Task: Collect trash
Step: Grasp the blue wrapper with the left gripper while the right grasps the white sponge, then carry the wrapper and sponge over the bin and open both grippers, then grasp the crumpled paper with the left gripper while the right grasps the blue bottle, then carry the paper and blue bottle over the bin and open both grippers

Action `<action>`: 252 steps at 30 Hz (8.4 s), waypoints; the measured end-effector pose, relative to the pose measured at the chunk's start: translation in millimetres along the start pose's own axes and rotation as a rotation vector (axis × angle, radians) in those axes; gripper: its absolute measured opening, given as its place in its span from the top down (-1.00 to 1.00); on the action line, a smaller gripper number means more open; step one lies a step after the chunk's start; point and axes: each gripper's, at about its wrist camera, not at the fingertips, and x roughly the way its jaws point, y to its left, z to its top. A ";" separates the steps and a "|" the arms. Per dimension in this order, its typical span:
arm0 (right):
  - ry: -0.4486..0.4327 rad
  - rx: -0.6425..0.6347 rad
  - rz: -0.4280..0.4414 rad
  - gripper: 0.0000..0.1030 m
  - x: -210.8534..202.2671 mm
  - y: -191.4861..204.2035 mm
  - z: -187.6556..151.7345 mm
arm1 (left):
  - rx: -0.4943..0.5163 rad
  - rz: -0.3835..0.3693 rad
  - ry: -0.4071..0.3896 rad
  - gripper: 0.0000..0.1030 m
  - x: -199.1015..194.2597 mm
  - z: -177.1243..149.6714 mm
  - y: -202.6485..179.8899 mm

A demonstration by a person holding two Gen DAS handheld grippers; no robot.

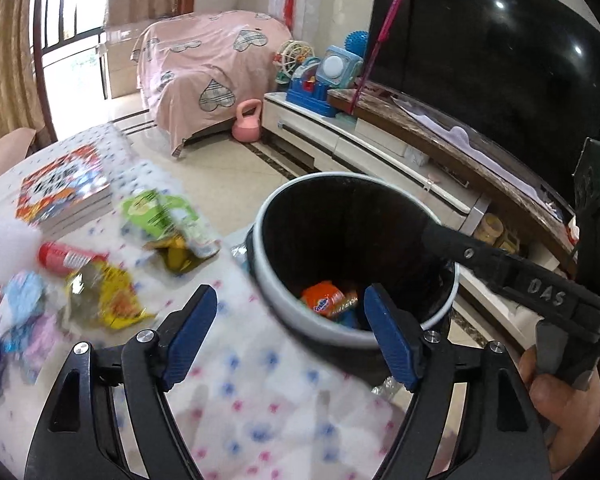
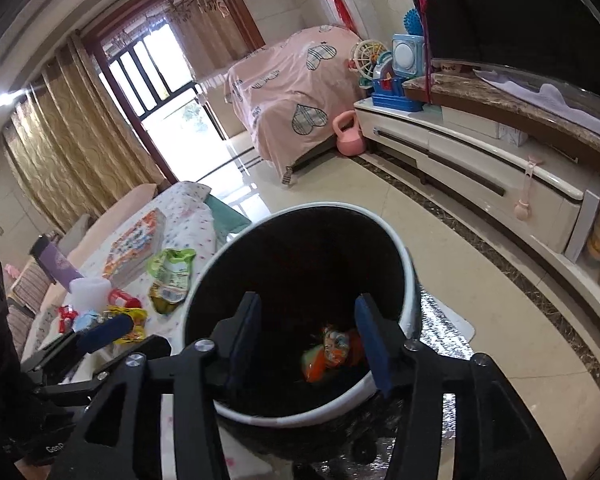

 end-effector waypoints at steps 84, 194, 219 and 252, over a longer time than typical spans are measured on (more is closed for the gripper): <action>0.183 -0.011 0.282 -0.27 18.0 162.8 -102.8 | -0.282 0.131 -0.048 0.33 -127.6 -96.9 184.8; 0.132 -0.100 0.205 -0.85 16.4 135.5 -85.6 | -0.369 0.110 0.032 -0.36 -76.5 -90.9 174.5; 0.268 -0.095 0.321 0.21 95.7 161.3 -65.3 | -0.409 -0.020 0.104 0.00 -2.6 -38.6 206.3; 0.153 -0.078 0.282 0.72 6.2 123.4 -79.0 | -0.211 -0.117 0.054 0.90 -69.6 -66.1 120.8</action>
